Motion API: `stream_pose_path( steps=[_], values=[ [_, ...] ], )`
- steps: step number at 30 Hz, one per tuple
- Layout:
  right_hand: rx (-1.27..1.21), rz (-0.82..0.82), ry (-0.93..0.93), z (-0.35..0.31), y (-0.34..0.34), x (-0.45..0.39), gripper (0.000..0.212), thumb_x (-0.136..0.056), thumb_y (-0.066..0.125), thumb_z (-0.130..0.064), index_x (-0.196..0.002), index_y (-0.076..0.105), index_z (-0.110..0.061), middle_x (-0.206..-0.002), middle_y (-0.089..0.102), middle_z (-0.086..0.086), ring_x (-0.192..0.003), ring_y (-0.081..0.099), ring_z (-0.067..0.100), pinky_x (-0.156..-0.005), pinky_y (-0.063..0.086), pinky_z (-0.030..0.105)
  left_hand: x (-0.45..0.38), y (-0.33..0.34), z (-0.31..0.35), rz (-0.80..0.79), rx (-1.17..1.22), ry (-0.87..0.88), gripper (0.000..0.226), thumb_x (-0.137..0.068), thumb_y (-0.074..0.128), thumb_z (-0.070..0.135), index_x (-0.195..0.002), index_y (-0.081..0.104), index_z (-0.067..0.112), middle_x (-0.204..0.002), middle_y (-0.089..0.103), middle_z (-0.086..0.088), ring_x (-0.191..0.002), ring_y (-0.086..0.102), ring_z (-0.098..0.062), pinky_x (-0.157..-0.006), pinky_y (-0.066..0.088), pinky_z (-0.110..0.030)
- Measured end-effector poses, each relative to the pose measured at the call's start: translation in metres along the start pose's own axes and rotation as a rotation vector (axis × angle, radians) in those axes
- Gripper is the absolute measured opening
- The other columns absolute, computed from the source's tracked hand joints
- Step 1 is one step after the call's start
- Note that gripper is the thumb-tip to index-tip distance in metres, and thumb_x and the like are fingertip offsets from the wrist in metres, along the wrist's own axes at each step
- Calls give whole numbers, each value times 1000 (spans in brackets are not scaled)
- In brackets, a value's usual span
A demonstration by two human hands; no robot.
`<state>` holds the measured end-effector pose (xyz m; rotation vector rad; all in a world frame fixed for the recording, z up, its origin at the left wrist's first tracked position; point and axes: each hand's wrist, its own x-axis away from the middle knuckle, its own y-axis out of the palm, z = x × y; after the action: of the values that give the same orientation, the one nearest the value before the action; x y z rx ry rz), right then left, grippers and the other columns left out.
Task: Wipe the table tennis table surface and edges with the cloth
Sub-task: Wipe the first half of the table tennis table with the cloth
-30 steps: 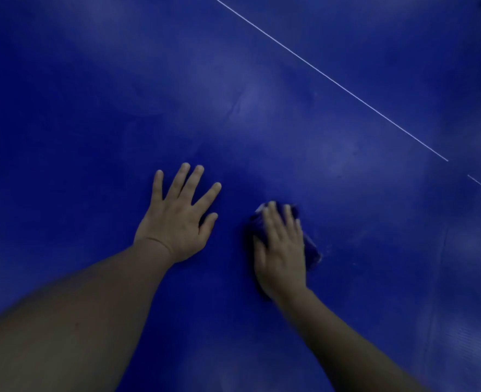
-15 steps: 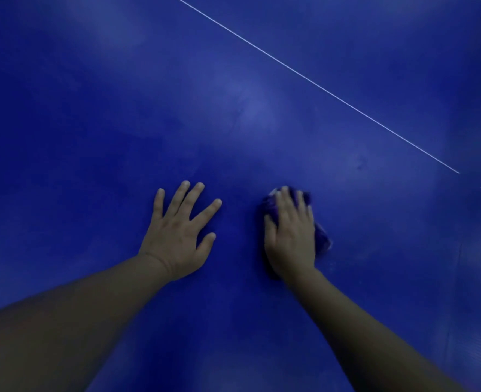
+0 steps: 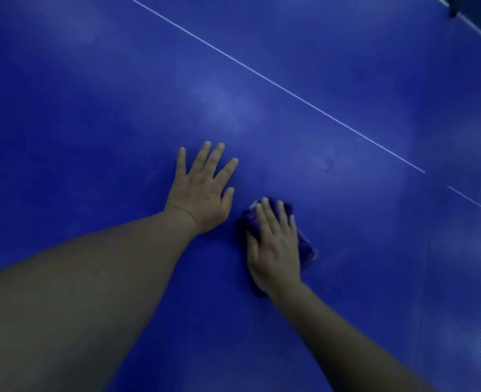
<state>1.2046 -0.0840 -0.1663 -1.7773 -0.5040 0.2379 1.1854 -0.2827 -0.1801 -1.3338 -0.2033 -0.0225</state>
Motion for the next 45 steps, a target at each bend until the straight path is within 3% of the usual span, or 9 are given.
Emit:
stream_pose_path(
  steps=[5,11,16,20,25,29,35,39,45],
  values=[
    [24,-80,-238,23,-13,-71,59,-96,42,-36,-149,47,-11,-157,41,6,-150,27,31,-121,21,52,-24,8,3,-22,-32,1,63,-100,16,51,-160,10,33,-170,-3,-2,-155,-10,-23,-120,-7,-62],
    [17,27,162,66,-26,-101,54,-103,41,-35,-154,38,-15,-162,32,1,-153,18,24,-124,13,44,-23,7,3,-18,-38,3,68,-95,7,54,-160,11,33,-169,1,-3,-155,-8,-25,-120,-7,-63],
    [15,-3,-36,34,-16,-65,61,-97,34,-39,-152,42,-14,-160,37,2,-152,22,25,-122,18,48,-23,7,2,0,-44,0,67,-96,7,53,-160,12,32,-169,2,-4,-155,-7,-26,-120,-4,-63],
    [26,-47,-132,34,-20,-123,61,-99,34,-44,-152,42,-15,-161,34,0,-153,20,24,-123,16,47,-24,7,2,-11,-65,7,67,-96,7,53,-160,10,33,-169,3,-4,-156,-6,-26,-120,-3,-63],
    [33,-14,33,76,-37,-166,53,-103,44,-34,-153,39,-17,-162,31,-1,-153,18,22,-123,14,44,-23,7,2,7,-41,10,65,-98,14,52,-159,20,31,-169,11,-5,-156,0,-26,-120,-1,-64],
    [24,49,221,75,-37,-135,60,-99,35,-39,-153,40,-13,-161,34,3,-153,20,26,-122,17,47,-24,7,2,11,-40,15,64,-98,19,51,-158,27,29,-168,17,-7,-156,5,-28,-120,3,-65],
    [29,-2,-17,34,-24,-174,58,-101,37,-42,-153,40,-16,-162,32,1,-153,18,24,-123,14,47,-23,7,2,23,-89,50,65,-98,25,55,-157,31,27,-166,21,-11,-155,12,-32,-118,7,-68],
    [58,34,119,72,-40,-229,52,-103,43,-37,-151,42,-18,-161,33,0,-151,22,23,-121,18,45,-23,7,1,22,-83,65,68,-98,25,61,-156,30,28,-166,20,-11,-155,9,-31,-119,6,-68],
    [-9,176,427,92,-37,-190,53,-102,40,-37,-150,42,-12,-160,35,3,-150,23,27,-120,20,50,-24,8,-2,19,-66,115,69,-98,28,62,-156,32,27,-166,20,-9,-155,8,-31,-120,8,-66]
  ],
)
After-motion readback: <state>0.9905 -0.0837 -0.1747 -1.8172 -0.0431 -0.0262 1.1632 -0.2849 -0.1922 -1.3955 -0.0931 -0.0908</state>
